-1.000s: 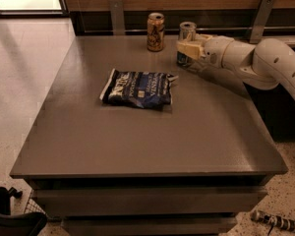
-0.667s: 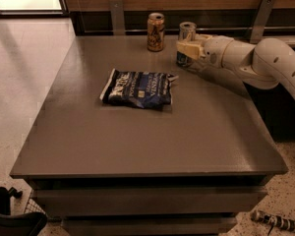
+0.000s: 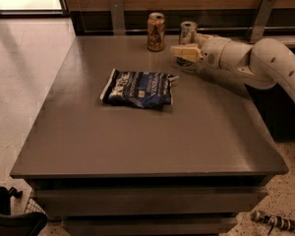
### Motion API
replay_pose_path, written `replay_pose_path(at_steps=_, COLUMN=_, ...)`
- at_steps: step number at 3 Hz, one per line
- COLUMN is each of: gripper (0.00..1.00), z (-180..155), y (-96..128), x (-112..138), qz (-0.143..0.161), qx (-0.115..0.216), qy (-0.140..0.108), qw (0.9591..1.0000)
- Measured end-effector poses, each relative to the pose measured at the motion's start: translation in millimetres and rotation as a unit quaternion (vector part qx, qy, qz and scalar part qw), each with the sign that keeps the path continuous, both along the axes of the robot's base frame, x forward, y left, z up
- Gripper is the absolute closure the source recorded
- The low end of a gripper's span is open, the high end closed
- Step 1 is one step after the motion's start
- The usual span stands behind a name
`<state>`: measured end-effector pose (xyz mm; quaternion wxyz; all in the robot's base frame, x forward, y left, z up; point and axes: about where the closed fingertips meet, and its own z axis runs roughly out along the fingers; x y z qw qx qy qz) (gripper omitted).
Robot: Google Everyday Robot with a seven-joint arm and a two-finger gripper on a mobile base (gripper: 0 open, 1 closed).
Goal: Move redbull can near orange can
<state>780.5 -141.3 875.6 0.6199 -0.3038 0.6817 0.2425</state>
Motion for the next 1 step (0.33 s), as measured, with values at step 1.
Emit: replay_pose_path(at_steps=1, gripper=0.0, z=-0.1, y=1.4, x=0.1, qz=0.001, qx=0.0, qy=0.0, qw=1.0)
